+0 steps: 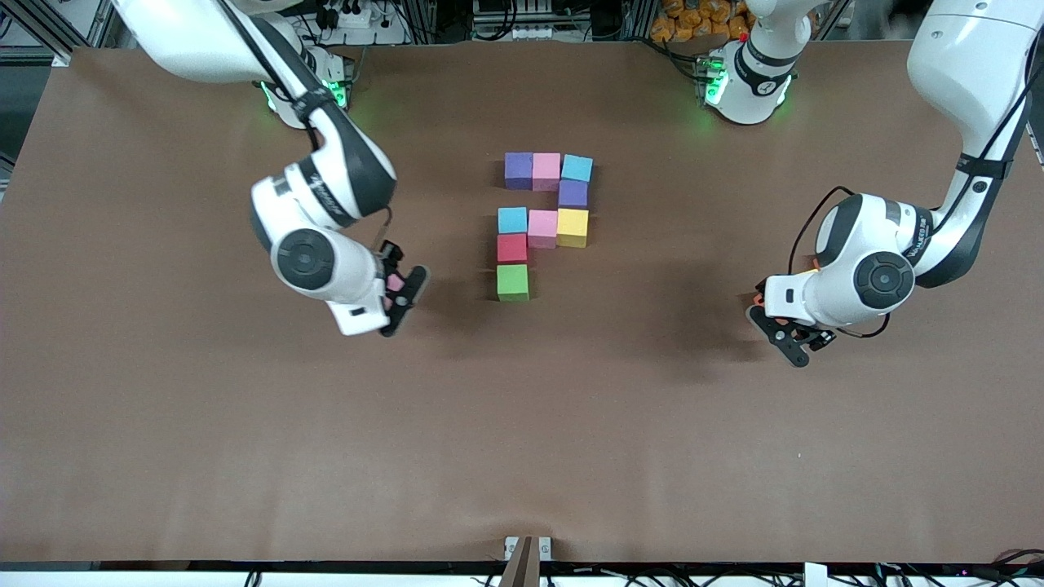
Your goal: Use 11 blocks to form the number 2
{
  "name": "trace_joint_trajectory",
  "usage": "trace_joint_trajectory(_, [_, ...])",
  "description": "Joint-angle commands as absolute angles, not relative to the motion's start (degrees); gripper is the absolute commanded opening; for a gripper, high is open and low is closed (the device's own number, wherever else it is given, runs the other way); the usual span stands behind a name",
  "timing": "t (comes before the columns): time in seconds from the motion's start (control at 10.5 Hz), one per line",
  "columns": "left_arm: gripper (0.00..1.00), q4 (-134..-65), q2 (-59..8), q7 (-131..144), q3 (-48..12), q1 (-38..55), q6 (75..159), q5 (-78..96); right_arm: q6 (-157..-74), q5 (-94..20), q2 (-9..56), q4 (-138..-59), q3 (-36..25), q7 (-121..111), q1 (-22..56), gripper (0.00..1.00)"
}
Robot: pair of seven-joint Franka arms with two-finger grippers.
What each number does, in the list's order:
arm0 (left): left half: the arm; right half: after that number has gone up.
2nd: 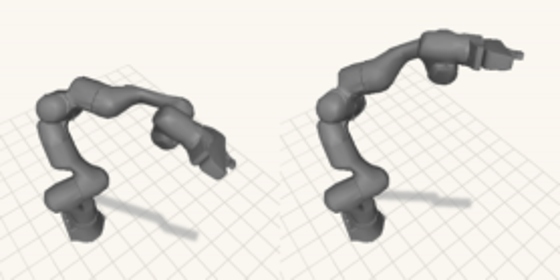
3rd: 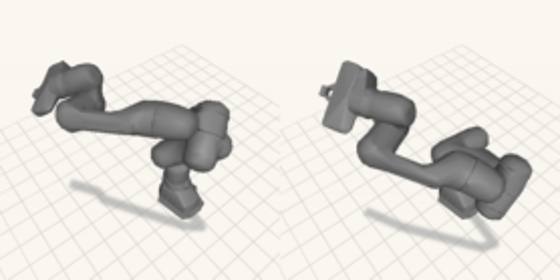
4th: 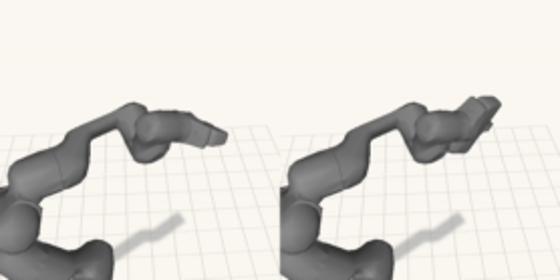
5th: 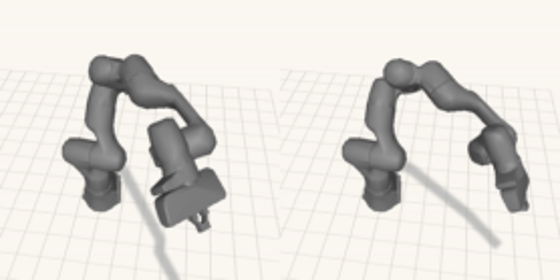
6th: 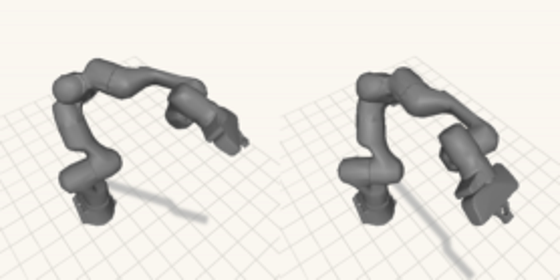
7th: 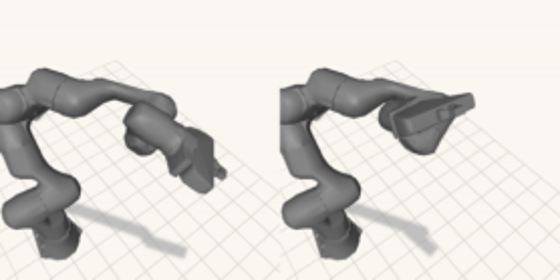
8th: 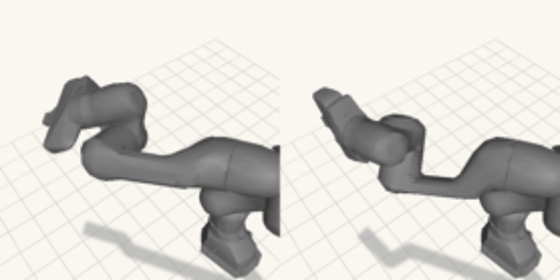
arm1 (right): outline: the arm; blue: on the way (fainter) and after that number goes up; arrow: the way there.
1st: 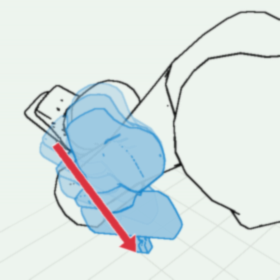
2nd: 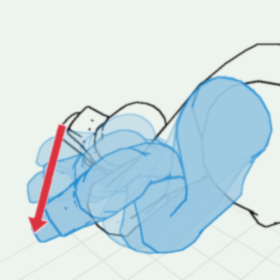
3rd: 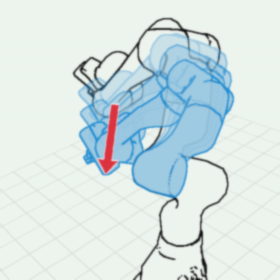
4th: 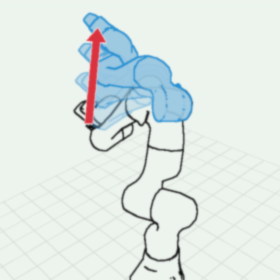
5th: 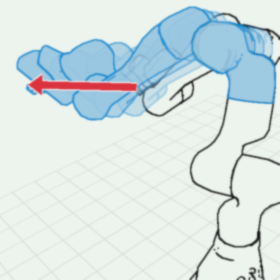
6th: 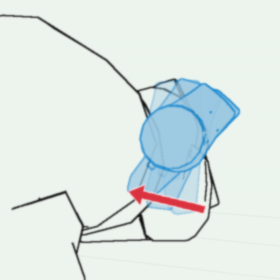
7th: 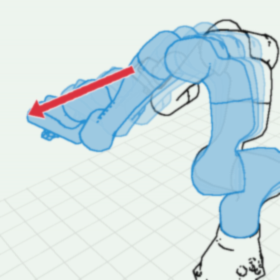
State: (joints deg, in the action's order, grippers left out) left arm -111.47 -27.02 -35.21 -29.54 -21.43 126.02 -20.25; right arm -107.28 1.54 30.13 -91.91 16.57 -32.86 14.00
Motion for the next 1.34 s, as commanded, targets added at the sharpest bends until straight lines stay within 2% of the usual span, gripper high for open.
trace_joint_trajectory(0.0, [1.00,-114.08,-25.05,-39.53,-30.06,-23.37,128.05,-21.36,-105.21,2.29,35.84,-82.29,16.08,-31.56,19.14,0.00])
trace_joint_trajectory(0.19, [1.00,-115.48,-25.05,-46.02,-31.10,-26.43,130.07,-21.01,-105.55,2.37,37.78,-78.77,15.91,-30.85,23.10,0.00])
trace_joint_trajectory(0.38, [1.00,-117.94,-24.26,-46.49,-37.41,-32.93,130.17,-20.92,-106.95,2.46,37.97,-78.05,15.91,-31.02,26.88,0.00])
trace_joint_trajectory(0.48, [1.00,-118.65,-24.17,-46.49,-38.57,-34.35,130.60,-21.27,-108.18,2.72,38.32,-78.05,15.91,-31.29,28.72,0.00])
trace_joint_trajectory(0.76, [1.00,-120.41,-23.20,-46.58,-38.58,-36.11,131.31,-21.27,-108.72,2.81,42.17,-71.84,15.91,-31.81,34.52,0.00])
trace_joint_trajectory(0.96, [1.00,-124.25,-21.02,-46.58,-38.67,-36.12,136.29,-21.36,-108.63,3.69,47.00,-65.86,14.95,-31.82,38.22,0.00])
trace_joint_trajectory(1.24, [1.00,-125.59,-20.74,-46.67,-38.58,-36.12,138.16,-21.62,-108.81,3.60,51.58,-60.74,9.24,-31.82,43.14,0.00])
